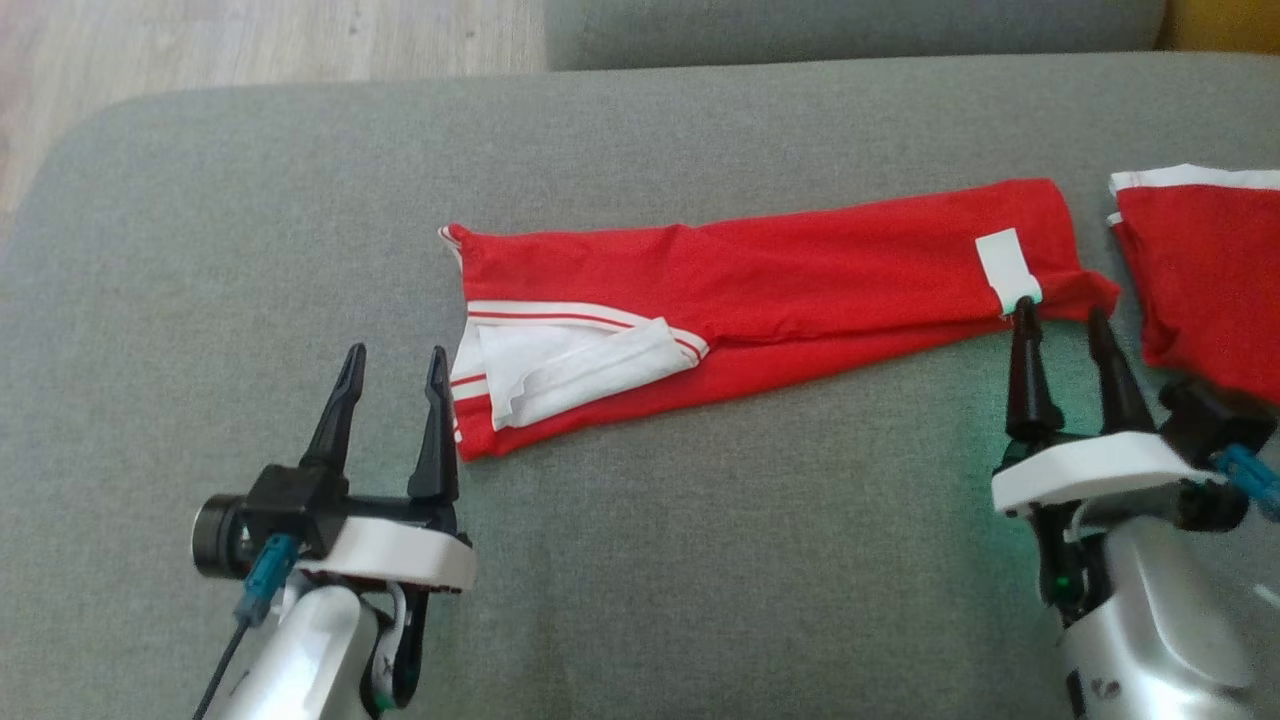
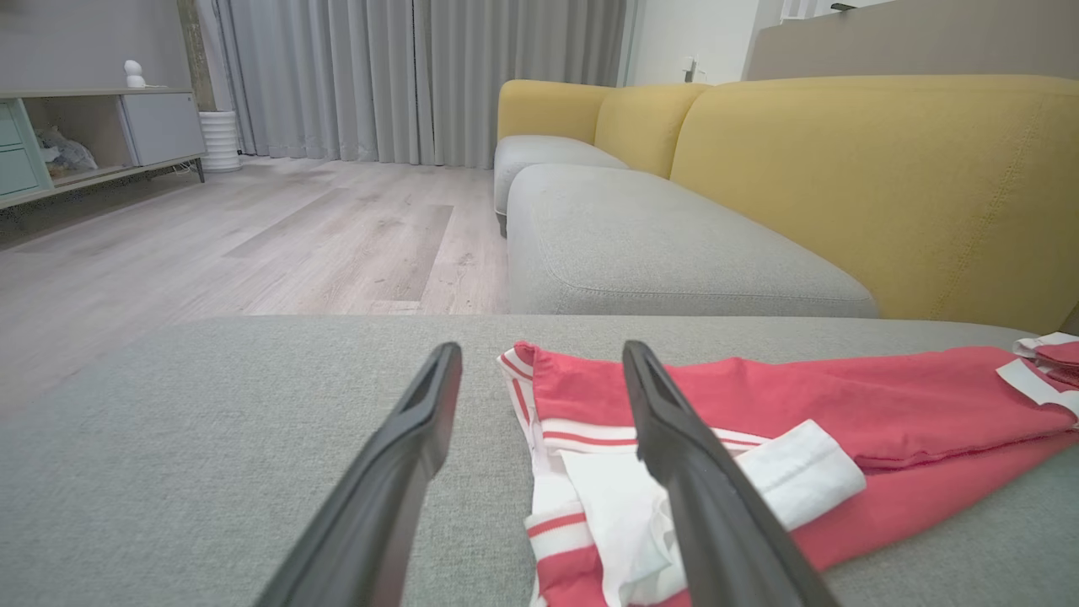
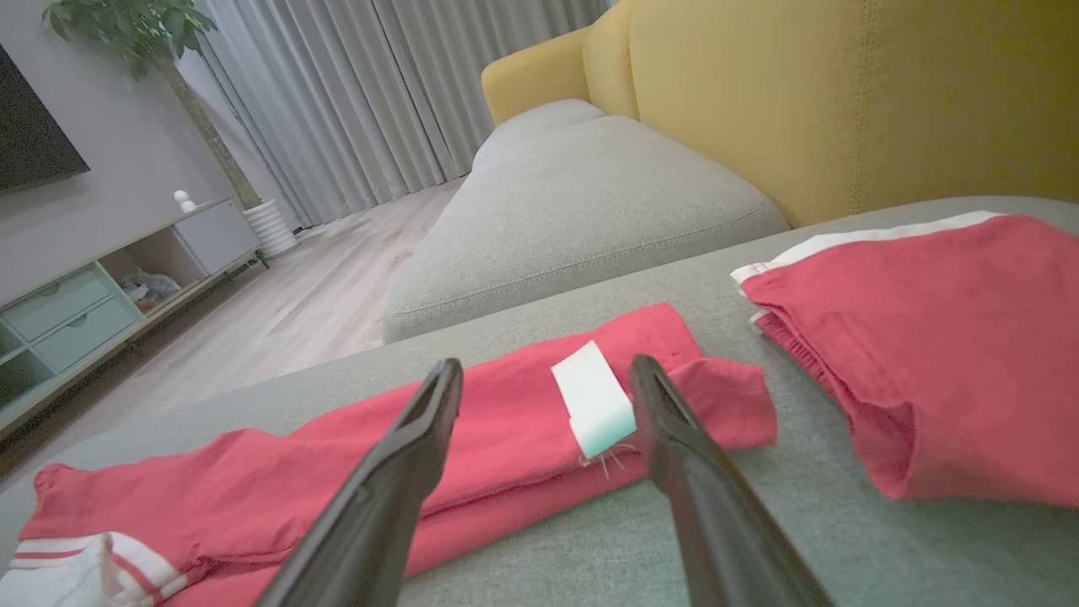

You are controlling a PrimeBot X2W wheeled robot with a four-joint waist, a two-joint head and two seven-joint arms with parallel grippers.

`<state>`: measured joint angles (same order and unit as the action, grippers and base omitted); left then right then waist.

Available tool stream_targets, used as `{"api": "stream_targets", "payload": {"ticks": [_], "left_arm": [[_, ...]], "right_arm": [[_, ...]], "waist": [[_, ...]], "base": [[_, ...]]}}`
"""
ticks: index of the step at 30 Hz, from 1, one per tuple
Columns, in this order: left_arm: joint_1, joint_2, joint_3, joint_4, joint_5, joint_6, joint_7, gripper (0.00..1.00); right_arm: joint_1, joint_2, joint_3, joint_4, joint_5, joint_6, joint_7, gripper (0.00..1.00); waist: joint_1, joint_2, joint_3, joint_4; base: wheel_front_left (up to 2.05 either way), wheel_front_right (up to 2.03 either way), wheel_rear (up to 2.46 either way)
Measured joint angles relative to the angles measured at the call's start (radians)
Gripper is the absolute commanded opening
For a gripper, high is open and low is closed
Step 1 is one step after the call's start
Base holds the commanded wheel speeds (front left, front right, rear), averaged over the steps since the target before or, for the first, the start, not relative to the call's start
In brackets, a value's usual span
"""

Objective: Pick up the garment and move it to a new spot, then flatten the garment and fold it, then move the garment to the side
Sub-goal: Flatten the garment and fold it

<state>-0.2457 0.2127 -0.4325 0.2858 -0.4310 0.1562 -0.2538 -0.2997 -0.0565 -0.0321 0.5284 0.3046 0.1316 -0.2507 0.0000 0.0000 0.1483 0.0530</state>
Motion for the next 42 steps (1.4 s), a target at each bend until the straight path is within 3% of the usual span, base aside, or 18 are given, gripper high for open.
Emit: {"api": "stream_targets", "payload": {"ticks": [7,16,28,29,30,38,42], "left_arm": [[-0.024,-0.04,0.049,0.003,0.06,-0.047,0.0,1.0],[-0.057,-0.077,0.081,0.024,0.115,-0.096,0.0,1.0],[-0.07,-0.107,0.117,0.038,0.16,-0.13,0.0,1.0],[-0.072,-0.109,0.119,0.04,0.16,-0.131,0.0,1.0],[-0.073,-0.11,0.123,0.042,0.163,-0.132,0.0,1.0],[-0.074,-0.124,0.151,0.056,0.18,-0.146,0.0,1.0],[-0.072,-0.128,0.163,0.058,0.186,-0.149,0.0,1.0]], "right_arm": [[-0.11,0.001,-0.143,0.045,-0.089,0.0,0.046,1.0],[-0.26,0.001,-0.364,0.222,-0.211,0.0,0.128,1.0],[-0.365,-0.001,-0.463,0.424,-0.321,0.0,0.145,0.99],[-0.375,-0.002,-0.46,0.435,-0.327,0.0,0.144,0.4],[-0.383,-0.002,-0.453,0.445,-0.332,0.0,0.137,0.0],[-0.393,-0.012,-0.411,0.465,-0.326,0.0,0.073,0.0],[-0.387,-0.054,-0.397,0.424,-0.291,0.0,0.069,0.0]], "waist": [[0.0001,0.0,0.05,0.012],[0.0002,0.0,0.11,0.046],[0.0001,0.0,0.148,0.059],[0.0001,0.0,0.15,0.058],[0.0001,0.0,0.15,0.057],[0.0001,0.0,0.117,0.034],[0.0,0.0,0.088,0.014]], "base": [[0.0,0.0,0.0],[0.0,0.0,0.0],[0.0,0.0,0.0],[0.0,0.0,0.0],[0.0,0.0,0.0],[0.0,0.0,0.0],[0.0,0.0,0.0]]}}
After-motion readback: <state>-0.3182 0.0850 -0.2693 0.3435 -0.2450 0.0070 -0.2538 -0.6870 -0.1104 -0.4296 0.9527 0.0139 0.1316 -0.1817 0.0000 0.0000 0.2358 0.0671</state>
